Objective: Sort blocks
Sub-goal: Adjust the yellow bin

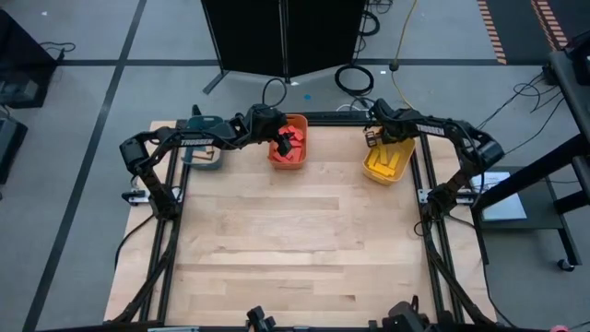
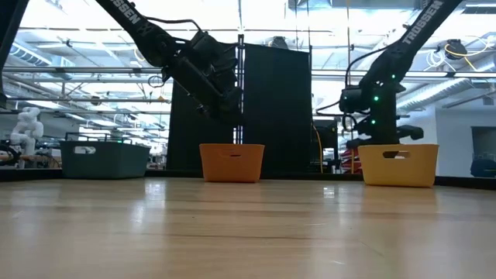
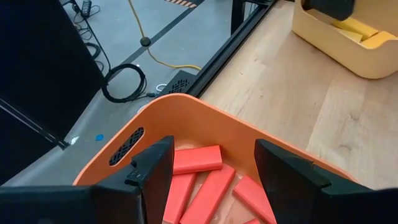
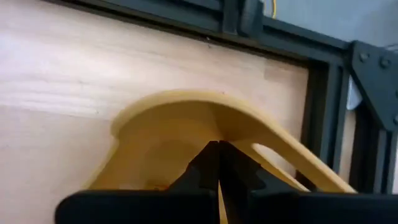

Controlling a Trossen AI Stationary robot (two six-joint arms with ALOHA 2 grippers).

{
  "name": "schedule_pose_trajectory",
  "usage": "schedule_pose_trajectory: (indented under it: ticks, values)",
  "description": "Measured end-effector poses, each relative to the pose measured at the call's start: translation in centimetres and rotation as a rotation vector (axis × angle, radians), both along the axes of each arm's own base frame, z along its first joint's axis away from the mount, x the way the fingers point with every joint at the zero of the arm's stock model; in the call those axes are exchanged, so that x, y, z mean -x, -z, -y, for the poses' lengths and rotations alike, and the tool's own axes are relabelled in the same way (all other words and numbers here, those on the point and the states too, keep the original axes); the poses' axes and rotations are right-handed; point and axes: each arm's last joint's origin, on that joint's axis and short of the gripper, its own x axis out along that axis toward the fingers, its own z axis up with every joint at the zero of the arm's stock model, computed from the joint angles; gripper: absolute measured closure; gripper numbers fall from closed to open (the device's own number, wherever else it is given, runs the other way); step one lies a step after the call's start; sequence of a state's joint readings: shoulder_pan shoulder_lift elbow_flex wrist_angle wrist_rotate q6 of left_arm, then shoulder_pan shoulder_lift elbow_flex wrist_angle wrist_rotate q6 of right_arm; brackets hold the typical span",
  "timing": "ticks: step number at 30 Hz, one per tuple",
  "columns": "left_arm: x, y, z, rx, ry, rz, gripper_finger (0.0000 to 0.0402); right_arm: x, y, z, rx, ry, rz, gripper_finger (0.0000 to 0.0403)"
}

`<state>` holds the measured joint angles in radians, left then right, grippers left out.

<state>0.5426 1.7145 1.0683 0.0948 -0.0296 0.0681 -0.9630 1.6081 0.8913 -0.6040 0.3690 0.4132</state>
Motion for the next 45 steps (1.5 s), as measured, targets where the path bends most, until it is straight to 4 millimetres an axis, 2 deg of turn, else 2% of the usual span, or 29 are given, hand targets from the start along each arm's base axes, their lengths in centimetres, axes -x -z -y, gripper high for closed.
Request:
schedule_pose_trajectory:
  ticks: [5, 15, 25, 30, 34, 40, 45]
  values:
    - [0.0, 0.0, 0.0, 0.0, 0.0, 0.0, 0.0181, -0.5, 0.6, 0.9, 0.016, -0.078, -0.017, 0.0403]
    - [0.0, 0.0, 0.0, -0.001, 0.0, 0.001, 0.0181, -2.0, -0.2, 3.0, 0.063, -0.258, -0.05, 0.0403]
    - [0.0, 0.0, 0.0, -0.001, -0.001, 0.002, 0.0181, -3.5, -0.7, 3.9, 0.08, -0.512, -0.114, 0.0403]
    - [0.0, 0.0, 0.0, -0.015, 0.009, -0.007, 0.0181, -3.8, -0.8, 3.1, 0.048, -0.546, -0.181, 0.0403]
    - [0.0, 0.0, 0.0, -0.019, 0.011, -0.008, 0.0181, -4.3, -2.0, 1.9, 0.068, -0.554, -0.192, 0.0403]
    - [0.0, -0.1, 0.0, -0.019, 0.011, -0.008, 0.0181, -6.4, -3.9, -0.5, 0.132, -0.59, -0.074, 0.0403]
    - [0.0, 0.0, 0.0, -0.018, 0.011, -0.009, 0.0181, -7.3, -3.1, -2.0, 0.019, -0.597, 0.01, 0.0403]
